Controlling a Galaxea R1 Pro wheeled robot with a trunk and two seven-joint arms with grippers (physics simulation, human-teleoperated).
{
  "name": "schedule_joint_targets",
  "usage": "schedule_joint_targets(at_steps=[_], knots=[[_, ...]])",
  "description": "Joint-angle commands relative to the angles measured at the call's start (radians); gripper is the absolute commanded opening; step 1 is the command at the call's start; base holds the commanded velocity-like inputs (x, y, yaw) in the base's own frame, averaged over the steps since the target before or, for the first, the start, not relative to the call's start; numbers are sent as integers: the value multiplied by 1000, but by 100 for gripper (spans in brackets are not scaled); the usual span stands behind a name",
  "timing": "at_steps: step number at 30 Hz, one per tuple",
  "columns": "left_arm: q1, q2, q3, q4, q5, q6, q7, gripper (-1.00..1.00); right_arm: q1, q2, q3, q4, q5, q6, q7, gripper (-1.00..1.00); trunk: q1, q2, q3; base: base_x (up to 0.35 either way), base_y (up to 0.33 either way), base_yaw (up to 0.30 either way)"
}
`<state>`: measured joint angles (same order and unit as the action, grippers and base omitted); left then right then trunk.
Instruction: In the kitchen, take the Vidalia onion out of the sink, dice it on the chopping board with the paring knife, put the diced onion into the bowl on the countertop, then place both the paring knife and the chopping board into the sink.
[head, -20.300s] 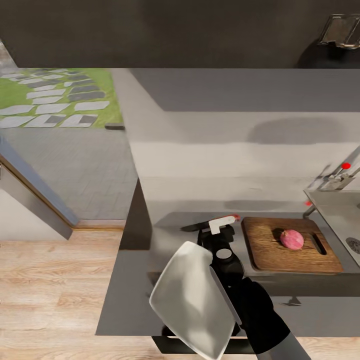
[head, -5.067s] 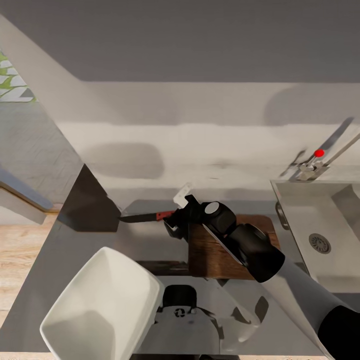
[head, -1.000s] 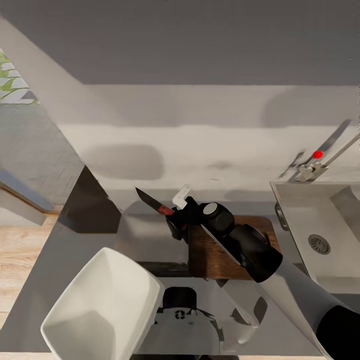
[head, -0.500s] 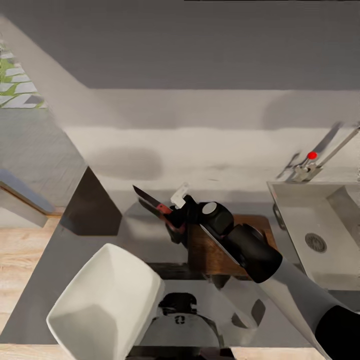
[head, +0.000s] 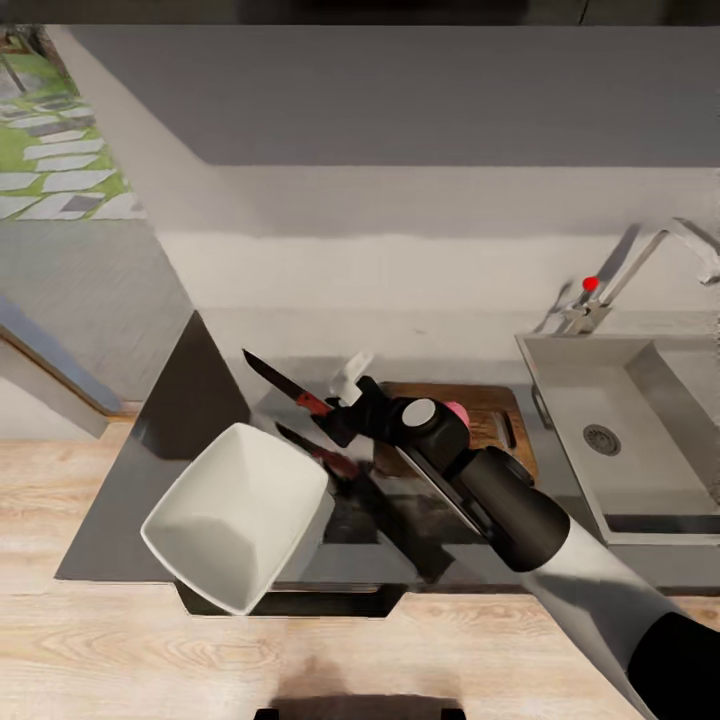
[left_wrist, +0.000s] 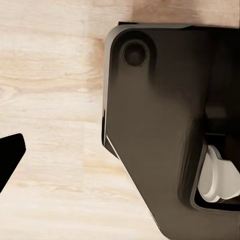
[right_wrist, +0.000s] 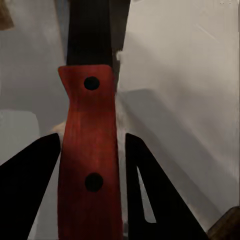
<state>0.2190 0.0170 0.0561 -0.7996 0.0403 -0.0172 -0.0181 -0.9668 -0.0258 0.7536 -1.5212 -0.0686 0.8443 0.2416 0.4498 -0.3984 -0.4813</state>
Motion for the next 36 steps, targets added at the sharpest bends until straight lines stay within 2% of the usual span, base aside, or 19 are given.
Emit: schedule_joint_targets(at_steps=[1, 4, 5, 6, 8, 12, 14, 16, 19, 22, 29, 32, 36], knots=[[0, 0, 1, -1, 4, -1, -2, 100, -1, -1, 1, -4, -6, 5, -6, -100, 0, -2, 0, -217, 0, 0], [0, 0, 1, -1, 4, -1, -2, 100, -1, -2, -1, -22, -4, 5, -56, -100, 0, -2, 5, -95, 0, 0], [0, 0, 1, -1, 4, -1, -2, 100, -1, -2, -1, -31, -5, 5, -91, -100, 0, -2, 7, -36, 0, 0], [0, 0, 1, -1, 4, -1, -2, 100, -1, -4, -2, -56, -5, 4, -185, -100, 0, -2, 8, -15, 0, 0], [0, 0, 1, -1, 4, -1, -2, 100, -1, -5, -2, -78, -5, 3, -285, -100, 0, -2, 11, -8, 0, 0], [0, 0, 1, -1, 4, -1, -2, 100, -1, -10, -14, -92, -10, 0, -370, -100, 0, -2, 18, -3, 0, 0], [0, 0, 1, 0, 4, -1, -2, 100, 0, -13, -44, -94, -11, 0, -381, -100, 0, -2, 21, 0, 0, 0], [0, 0, 1, 0, 4, -1, -2, 100, 0, -14, -100, -96, -13, -1, -387, -100, 0, -2, 24, 0, 0, 0], [0, 0, 1, 1, 4, -1, -2, 100, 1, -16, -149, -102, -14, -2, -388, -100, 0, -2, 29, 0, 0, 0], [0, 0, 1, 2, 4, -1, -2, 100, 2, -18, -168, -105, -14, -3, -388, -100, 0, -2, 33, 0, 0, 0], [0, 0, 1, 2, 4, -1, -2, 100, 3, -20, -183, -109, -15, -11, -376, -100, 0, -2, 44, 0, 0, 0], [0, 0, 1, 3, 4, -1, -2, 100, 3, -18, -229, -109, -16, -15, -373, -100, 0, -2, 44, 0, 0, 0], [0, 0, 1, 1, 4, -1, -2, 100, 3, -17, -339, -110, -19, -12, -342, -100, 0, -2, 45, 0, 0, 0]])
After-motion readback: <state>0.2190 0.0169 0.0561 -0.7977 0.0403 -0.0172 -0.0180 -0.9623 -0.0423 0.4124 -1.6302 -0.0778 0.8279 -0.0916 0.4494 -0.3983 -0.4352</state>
